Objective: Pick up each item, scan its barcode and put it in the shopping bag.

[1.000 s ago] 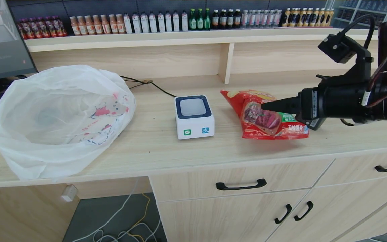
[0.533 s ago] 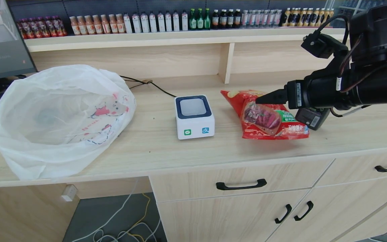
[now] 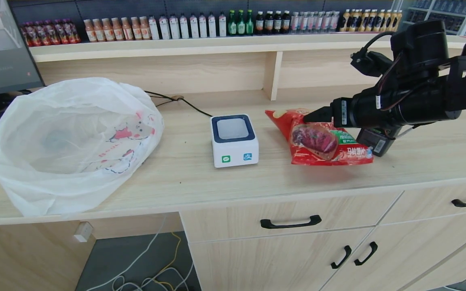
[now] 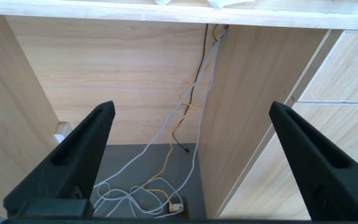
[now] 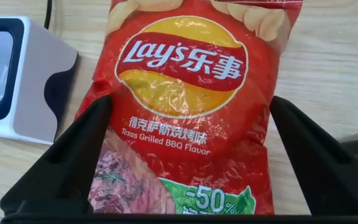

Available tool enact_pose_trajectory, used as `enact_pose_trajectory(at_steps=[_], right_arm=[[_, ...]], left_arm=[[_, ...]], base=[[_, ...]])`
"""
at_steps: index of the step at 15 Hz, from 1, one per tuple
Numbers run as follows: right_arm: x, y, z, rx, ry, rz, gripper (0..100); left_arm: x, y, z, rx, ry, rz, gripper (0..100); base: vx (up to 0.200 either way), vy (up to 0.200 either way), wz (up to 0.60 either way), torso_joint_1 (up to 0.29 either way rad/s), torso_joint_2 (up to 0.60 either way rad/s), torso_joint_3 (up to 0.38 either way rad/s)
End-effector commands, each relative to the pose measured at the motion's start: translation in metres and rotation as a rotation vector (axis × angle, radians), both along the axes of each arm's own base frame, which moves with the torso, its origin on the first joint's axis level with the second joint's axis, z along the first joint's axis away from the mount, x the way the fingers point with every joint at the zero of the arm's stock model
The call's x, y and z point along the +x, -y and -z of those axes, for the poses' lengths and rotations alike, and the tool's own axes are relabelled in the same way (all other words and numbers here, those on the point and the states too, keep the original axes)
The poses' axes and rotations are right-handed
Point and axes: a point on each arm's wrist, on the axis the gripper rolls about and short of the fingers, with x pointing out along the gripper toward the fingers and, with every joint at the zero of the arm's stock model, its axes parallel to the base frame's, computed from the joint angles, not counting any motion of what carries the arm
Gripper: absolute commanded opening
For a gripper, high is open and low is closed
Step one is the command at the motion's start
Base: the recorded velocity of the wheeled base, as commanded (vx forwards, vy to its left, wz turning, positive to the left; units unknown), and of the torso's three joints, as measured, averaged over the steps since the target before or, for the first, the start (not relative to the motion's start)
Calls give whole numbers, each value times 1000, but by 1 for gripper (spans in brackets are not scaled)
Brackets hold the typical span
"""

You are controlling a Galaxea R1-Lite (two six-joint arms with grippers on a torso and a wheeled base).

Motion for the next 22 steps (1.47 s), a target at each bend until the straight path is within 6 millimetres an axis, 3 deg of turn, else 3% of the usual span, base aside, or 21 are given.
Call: enact_pose_trajectory(at_steps=[1, 7, 13, 17, 22], right_arm=[[5, 2, 3, -1, -6, 10, 100], [6, -1, -7, 5, 31, 4, 100], [6, -10, -2, -27, -20, -28, 100], [15, -17, -9, -42, -52, -57, 100], [20, -31, 1, -83, -84, -107, 100]], left_arm=[[0, 0, 0, -1, 0, 0, 100], [0, 0, 0, 0, 0, 0, 100], [0, 0, 0, 0, 0, 0, 100], [0, 0, 0, 0, 0, 0, 100], [0, 0, 0, 0, 0, 0, 100]], base=[[0, 0, 0, 0, 0, 0], [0, 0, 0, 0, 0, 0], [0, 0, 0, 0, 0, 0], [0, 0, 0, 0, 0, 0], [0, 0, 0, 0, 0, 0]])
